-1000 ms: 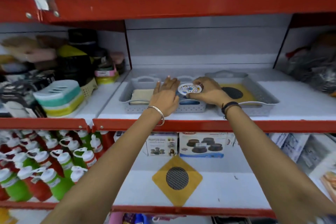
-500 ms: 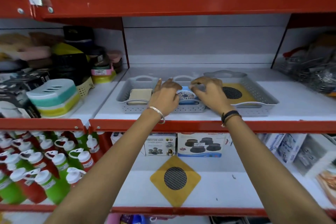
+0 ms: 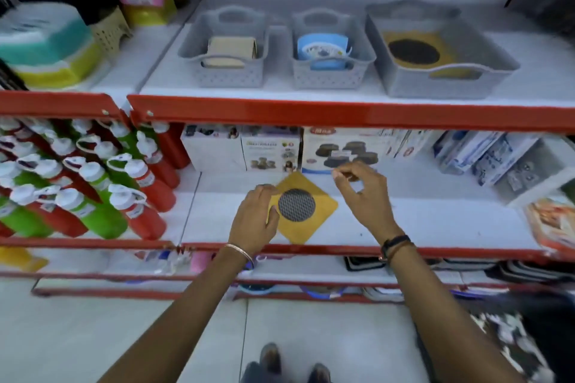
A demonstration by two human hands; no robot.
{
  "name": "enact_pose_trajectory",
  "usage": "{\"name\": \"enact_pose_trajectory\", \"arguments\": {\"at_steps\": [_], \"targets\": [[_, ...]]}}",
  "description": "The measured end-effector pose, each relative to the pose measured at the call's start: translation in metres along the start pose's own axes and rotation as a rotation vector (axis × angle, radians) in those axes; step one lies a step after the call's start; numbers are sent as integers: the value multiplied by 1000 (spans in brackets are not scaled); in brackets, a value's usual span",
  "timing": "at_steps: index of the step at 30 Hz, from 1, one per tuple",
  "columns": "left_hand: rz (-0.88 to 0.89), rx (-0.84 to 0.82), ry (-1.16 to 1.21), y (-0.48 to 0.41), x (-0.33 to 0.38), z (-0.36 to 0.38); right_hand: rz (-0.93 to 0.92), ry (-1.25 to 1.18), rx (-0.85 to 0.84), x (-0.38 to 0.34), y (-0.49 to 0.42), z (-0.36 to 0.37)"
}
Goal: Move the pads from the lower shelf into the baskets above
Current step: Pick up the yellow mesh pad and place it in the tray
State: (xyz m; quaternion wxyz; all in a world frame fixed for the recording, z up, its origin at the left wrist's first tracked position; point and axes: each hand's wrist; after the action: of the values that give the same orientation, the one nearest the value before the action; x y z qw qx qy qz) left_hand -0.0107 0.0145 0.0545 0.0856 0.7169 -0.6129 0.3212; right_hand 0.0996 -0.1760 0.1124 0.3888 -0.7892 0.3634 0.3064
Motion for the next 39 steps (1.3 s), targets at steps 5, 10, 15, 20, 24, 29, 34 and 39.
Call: {"name": "enact_pose_trajectory", "arguments": {"at_steps": [5, 10, 15, 20, 24, 29, 34, 39], "targets": [[-294, -280, -74, 12, -48, 45, 591, 184, -233, 56, 26, 47], [-298, -372, -126, -13, -78, 67, 947, 396, -351, 73, 43, 88], [-376, -393, -204, -47, -77, 76, 994, 360, -334, 69, 25, 107], [-585, -360, -124, -69, -80, 76, 1216, 127, -157, 85, 12, 121], [-597, -371, 69, -60, -83, 61, 1243, -115, -100, 110, 15, 115], [-575, -259, 215, -28, -73, 35, 1034, -375, -10, 84, 34, 87], [-522, -121, 394, 2, -50, 8, 753, -493, -103, 55, 36, 39], [-422, -2, 478, 2, -6, -32, 447, -435, -216, 10, 13, -24]]}}
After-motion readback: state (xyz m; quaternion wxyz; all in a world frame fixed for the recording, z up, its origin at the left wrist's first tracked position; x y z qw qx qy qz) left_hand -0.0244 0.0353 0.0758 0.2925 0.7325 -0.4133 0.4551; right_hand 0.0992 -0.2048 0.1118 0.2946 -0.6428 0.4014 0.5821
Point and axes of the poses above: each hand's wrist, its own y-axis away from the middle knuckle, its own z-axis out of the palm, x = y × z, and after that the axes turned 1 degree about z, right-handed
